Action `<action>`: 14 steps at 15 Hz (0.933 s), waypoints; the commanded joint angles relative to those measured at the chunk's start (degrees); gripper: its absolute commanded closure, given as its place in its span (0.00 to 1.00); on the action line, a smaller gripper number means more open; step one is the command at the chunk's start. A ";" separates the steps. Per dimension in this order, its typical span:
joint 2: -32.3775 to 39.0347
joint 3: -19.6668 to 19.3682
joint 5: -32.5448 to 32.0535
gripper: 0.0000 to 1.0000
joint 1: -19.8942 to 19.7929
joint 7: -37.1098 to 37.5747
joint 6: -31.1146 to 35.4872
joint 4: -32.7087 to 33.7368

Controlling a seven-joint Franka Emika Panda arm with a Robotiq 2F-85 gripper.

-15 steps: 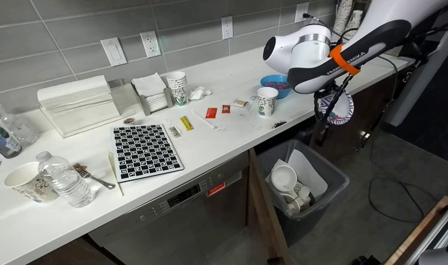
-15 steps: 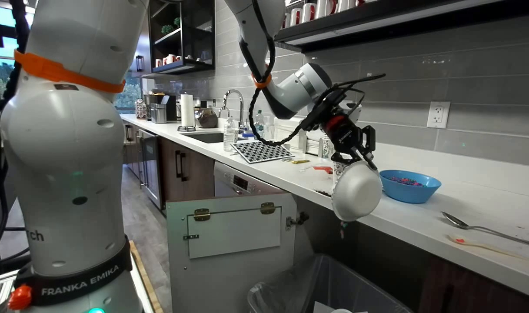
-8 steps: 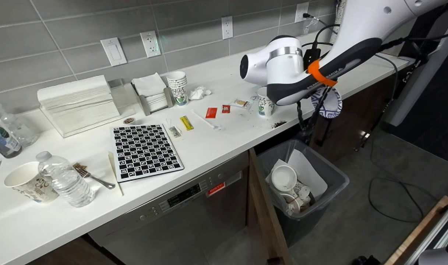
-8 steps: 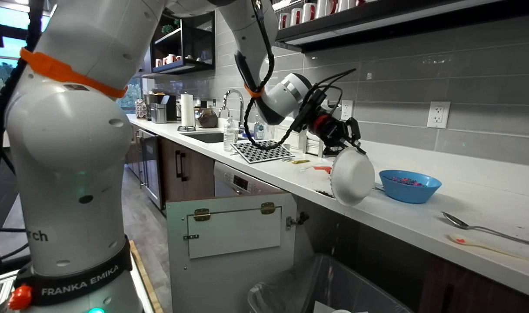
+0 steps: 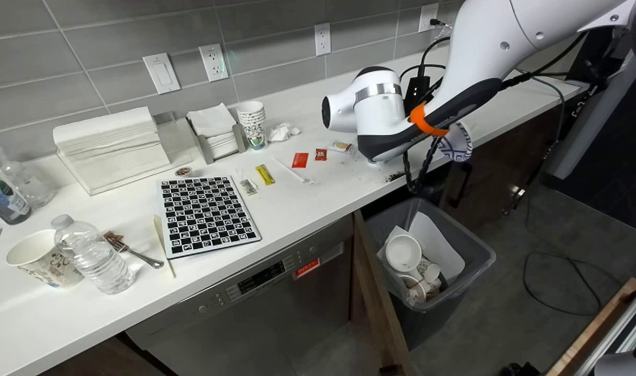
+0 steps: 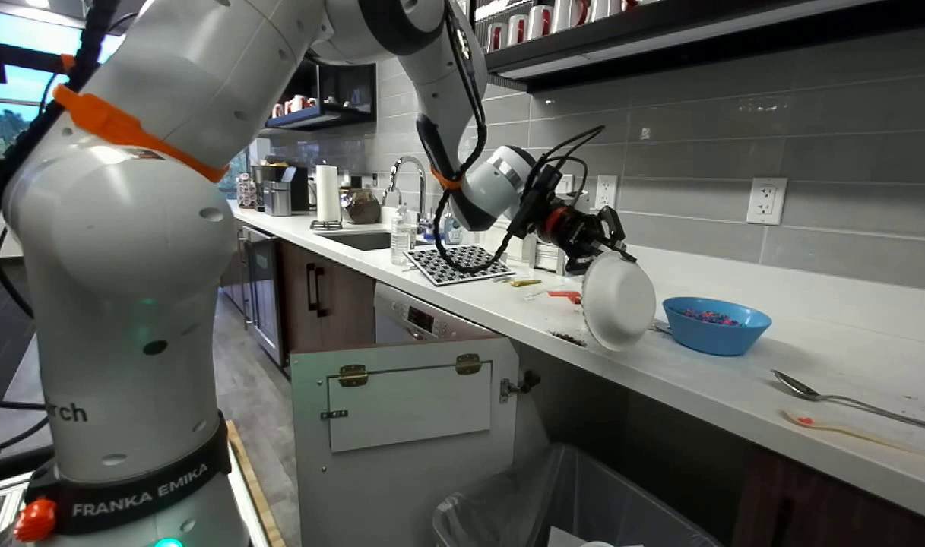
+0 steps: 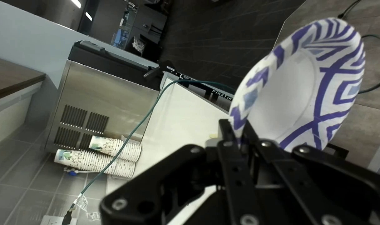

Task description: Pour out the contents from the plate into the bin

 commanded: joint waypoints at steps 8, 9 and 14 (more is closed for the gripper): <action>-3.36 -0.06 19.34 0.98 -7.21 -1.90 0.92 4.85; -3.72 -0.23 21.83 0.98 -7.86 -1.43 1.22 5.34; -14.98 -4.17 31.48 0.98 -14.48 -0.89 8.38 -6.11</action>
